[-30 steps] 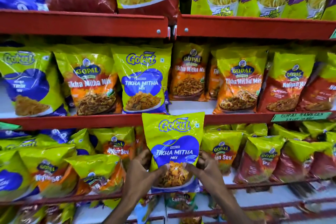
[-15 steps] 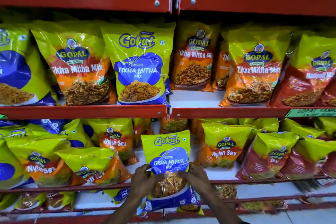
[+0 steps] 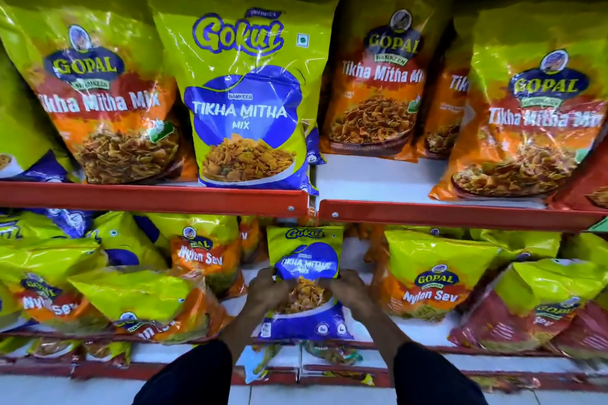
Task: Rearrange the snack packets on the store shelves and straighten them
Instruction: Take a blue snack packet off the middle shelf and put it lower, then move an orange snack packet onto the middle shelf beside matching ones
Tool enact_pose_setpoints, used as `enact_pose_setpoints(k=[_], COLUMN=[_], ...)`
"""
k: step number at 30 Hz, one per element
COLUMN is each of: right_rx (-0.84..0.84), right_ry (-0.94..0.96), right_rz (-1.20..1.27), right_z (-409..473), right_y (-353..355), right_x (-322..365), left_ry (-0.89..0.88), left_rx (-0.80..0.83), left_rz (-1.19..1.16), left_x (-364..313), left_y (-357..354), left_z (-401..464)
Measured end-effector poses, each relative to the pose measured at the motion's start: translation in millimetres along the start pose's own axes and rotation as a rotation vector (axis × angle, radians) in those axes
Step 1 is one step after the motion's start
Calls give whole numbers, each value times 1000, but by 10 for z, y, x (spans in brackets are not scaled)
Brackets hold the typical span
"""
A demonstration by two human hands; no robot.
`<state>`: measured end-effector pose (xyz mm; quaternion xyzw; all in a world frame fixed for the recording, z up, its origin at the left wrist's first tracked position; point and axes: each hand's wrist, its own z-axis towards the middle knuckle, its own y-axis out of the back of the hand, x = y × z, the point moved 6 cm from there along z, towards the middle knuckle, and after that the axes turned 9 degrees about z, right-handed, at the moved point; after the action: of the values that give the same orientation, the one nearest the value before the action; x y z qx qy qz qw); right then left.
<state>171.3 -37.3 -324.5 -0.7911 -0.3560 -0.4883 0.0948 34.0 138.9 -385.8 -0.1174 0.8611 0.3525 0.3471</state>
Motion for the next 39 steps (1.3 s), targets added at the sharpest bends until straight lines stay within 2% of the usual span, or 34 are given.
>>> enact_pose_setpoints(k=[5,8,10,14,18,22,25,28,32,35,39], right_rx=[30,44,4,-255,-443,-526,-502,-487,-465,-454,-337], right_ry=[67,116,202,466,838,1186,1306,1348,1381,1433,1423], right_rz=[-51,-76,-188,-442,-616,-672,-705,-776,-806,-771,-666], right_z=[78,25,-138,-757,-1406,-1831,-2033,-2175,-2254,-2375,-2368], right_y=[-33,-8,11,138,173,129,-9,-246,-575,-916,-1455], right_x=[53,20,102,400,823,1385,1793,2138,2449,2705,2967], left_ry=[-41,-136,-243,-441,-688,-870,-857,-785,-735,-788,-812], left_rx=[-34,-37,-98,-284,-522,-733,-888,-966,-1005,-1034,-1067], left_rz=[128,269,396,639,741,807,845,868,875,831,705], left_x=[-479,-659,-749,-808,-1013,-1279,-1490,-1601,-1568,-1493,-1411], left_y=[186,235,310,453,646,1019,1420,1838,2294,2691,3168], left_z=[-392,-643,-841,-1259,-1833,-2295,-2564,-2705,-2716,-2672,-2515])
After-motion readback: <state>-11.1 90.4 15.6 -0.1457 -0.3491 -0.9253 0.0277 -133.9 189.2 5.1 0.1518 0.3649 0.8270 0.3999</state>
